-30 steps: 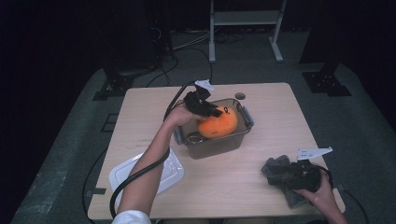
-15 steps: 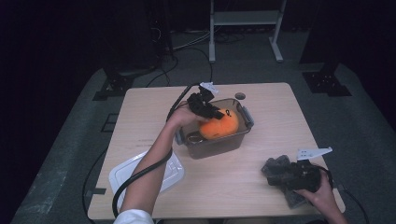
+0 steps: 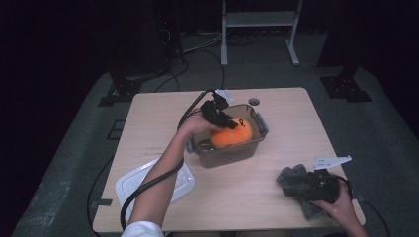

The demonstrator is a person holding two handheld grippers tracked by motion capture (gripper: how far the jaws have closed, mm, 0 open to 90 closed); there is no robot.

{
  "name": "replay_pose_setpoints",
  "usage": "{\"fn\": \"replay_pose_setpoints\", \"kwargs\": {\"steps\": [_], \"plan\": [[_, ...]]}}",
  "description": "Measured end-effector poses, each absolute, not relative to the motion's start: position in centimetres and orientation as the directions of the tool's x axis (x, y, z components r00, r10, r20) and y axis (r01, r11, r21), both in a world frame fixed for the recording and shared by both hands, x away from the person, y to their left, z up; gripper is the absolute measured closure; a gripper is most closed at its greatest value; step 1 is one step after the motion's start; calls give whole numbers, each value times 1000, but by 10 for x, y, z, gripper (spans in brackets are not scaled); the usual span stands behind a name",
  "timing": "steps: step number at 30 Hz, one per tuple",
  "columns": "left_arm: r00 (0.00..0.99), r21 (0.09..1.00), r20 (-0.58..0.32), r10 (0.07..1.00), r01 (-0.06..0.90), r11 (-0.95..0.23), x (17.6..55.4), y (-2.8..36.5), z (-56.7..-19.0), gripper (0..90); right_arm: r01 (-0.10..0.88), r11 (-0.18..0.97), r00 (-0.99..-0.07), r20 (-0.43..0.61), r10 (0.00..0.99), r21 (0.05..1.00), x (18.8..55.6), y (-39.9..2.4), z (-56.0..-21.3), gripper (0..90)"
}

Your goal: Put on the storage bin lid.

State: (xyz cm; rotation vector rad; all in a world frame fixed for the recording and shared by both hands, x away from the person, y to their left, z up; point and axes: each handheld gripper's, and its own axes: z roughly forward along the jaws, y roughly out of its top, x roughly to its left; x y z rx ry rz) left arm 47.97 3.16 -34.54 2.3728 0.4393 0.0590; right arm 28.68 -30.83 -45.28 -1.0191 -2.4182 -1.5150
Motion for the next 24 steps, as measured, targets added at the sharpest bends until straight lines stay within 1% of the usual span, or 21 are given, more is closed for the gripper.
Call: {"fn": "replay_pose_setpoints", "kwargs": {"steps": [24], "plan": [[945, 630, -86, 317, 298, -718, 478, 29, -348, 684, 589, 281, -770, 421, 479, 758, 287, -308, -453, 325]]}}
